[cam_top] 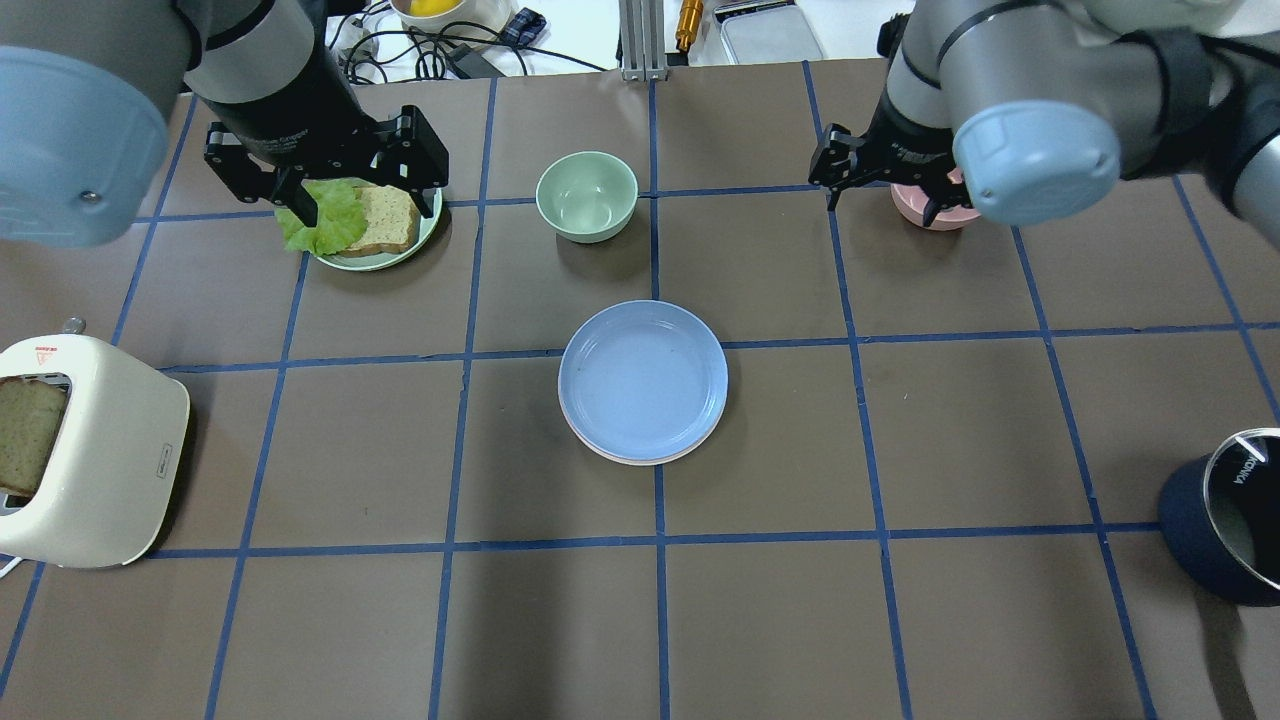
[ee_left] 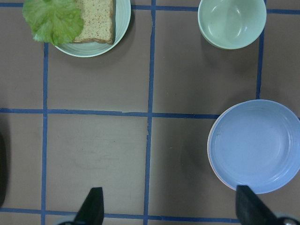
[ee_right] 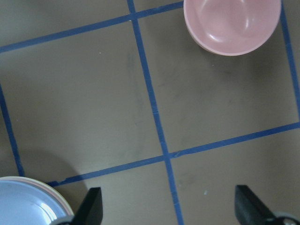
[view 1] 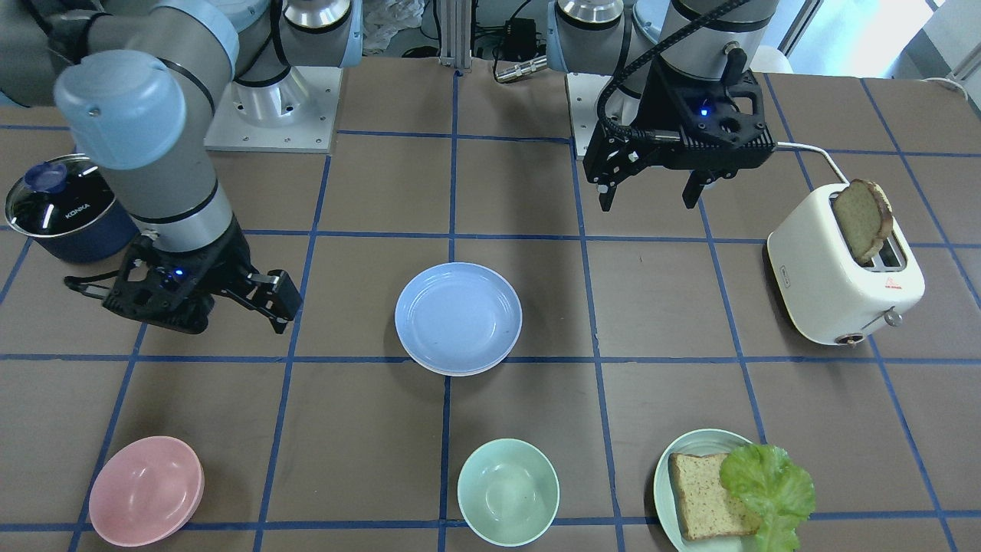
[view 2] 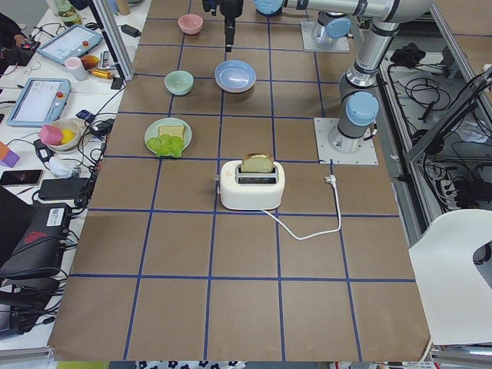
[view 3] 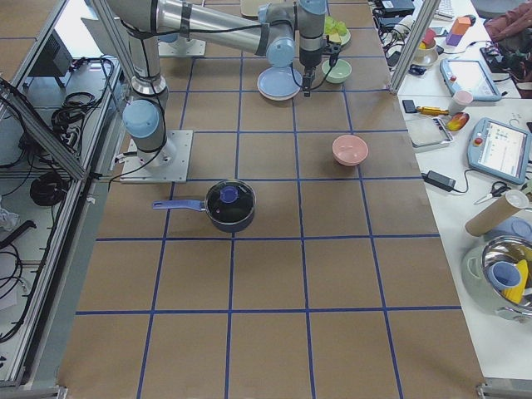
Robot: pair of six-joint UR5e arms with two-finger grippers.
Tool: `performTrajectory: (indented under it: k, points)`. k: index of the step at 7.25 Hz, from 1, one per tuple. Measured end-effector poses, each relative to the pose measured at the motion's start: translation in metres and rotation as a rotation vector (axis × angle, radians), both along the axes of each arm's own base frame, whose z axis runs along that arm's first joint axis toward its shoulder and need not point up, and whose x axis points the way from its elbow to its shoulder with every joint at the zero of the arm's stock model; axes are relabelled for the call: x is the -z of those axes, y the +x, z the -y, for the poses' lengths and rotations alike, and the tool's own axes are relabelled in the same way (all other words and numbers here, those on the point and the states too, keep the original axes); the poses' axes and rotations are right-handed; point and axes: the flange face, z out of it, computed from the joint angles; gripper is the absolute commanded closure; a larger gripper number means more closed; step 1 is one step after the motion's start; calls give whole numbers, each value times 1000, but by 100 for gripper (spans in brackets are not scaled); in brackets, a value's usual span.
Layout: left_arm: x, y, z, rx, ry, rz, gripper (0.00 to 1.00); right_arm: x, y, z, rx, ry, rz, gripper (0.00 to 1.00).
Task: Stack three plates with pink and blue
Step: 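Open the right gripper and withdraw it away from the stack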
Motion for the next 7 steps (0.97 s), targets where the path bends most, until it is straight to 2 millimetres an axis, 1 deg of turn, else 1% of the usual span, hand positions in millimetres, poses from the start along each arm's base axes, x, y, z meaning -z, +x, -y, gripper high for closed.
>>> performTrajectory:
  k: [1, 3, 4, 5, 7]
  points:
    - [0, 0, 0, 0, 0, 0, 0, -27, -9, 0, -65, 35, -37, 0]
    - [0, 0, 0, 0, 2, 0, 0, -68, -8, -18, -116, 62, -46, 0]
    - [0, 0, 0, 0, 3, 0, 0, -82, -7, -28, -140, 57, -44, 0]
    - [0, 0, 0, 0, 3, 0, 0, -91, -6, -35, -185, 53, -40, 0]
    - [-1, 0, -1, 0, 2, 0, 0, -100, -4, -46, -284, 66, -16, 0]
